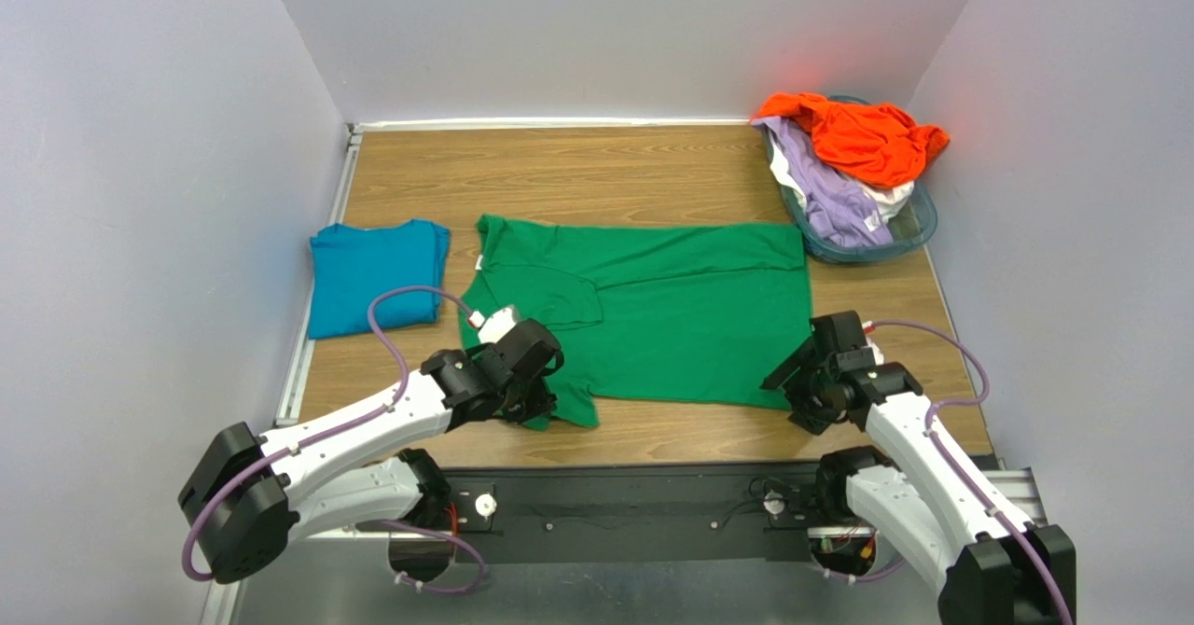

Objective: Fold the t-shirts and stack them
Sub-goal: Fold the tshirt

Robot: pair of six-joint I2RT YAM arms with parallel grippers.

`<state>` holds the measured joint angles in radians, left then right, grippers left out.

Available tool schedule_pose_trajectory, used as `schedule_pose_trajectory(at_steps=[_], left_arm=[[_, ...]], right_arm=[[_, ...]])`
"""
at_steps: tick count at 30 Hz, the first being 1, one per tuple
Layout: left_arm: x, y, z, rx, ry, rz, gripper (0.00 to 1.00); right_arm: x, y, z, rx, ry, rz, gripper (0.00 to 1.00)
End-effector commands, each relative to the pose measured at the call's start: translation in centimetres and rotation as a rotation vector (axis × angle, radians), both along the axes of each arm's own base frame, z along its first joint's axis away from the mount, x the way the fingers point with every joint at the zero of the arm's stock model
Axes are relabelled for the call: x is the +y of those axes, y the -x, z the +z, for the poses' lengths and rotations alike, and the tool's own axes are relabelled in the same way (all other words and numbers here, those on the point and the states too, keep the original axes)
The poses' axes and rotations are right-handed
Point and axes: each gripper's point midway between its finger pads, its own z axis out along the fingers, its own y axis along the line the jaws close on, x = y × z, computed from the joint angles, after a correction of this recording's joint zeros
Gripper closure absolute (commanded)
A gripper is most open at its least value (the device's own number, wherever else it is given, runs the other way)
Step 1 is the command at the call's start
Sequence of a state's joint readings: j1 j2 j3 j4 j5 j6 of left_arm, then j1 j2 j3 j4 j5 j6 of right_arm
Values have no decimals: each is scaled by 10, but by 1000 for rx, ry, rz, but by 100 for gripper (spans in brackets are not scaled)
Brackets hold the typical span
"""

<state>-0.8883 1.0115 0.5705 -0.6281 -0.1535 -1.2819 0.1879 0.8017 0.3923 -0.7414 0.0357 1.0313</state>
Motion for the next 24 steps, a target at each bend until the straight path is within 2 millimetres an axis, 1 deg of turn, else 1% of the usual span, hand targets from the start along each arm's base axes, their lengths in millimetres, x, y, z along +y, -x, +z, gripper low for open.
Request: schedule_pose_trajectory(at_steps=[1,2,4,5,7,8,9,10,12,13,18,23,24], left_arm=[[2,-17,12,-64,-23,23,100],[2,-17,11,-62,-28,22,100],[2,-20,13,-68,-31,22,100],[2,-20,12,-67,-34,22,100],[1,-22,13,-69,-36,18,100],[1,-22,13,-67,-39,18,100],[2,-23,13,-68,-39,20,100],[1,-23,13,-68,-42,19,100],[1,-25,13,-72,-43,21,100],[1,-26,14,-74,-42,21,100],[1,-31,18,-88,-49,19,100],[3,-38,25,-117,-59,26,100],[4,-42,27,-129,-65,25,100]], right_arm=[[-15,-5,-8,-8,77,-33,29],[-15,-4,-10,2,83,-29,33],[-16,-6,-12,0,88,-26,35],[-16,-7,-12,0,91,-19,42],[-16,-9,-12,-2,92,-17,48],[-16,-10,-11,-5,96,-12,53],[-16,-11,-11,-6,96,-10,55],[-16,-12,-10,-11,100,-6,60],[-16,-13,-9,-17,100,-5,64],[-16,-12,-10,-17,99,-3,69],[-13,-16,-5,-32,90,6,80],[-10,-25,7,-68,83,40,85],[-10,-29,12,-83,85,42,87]])
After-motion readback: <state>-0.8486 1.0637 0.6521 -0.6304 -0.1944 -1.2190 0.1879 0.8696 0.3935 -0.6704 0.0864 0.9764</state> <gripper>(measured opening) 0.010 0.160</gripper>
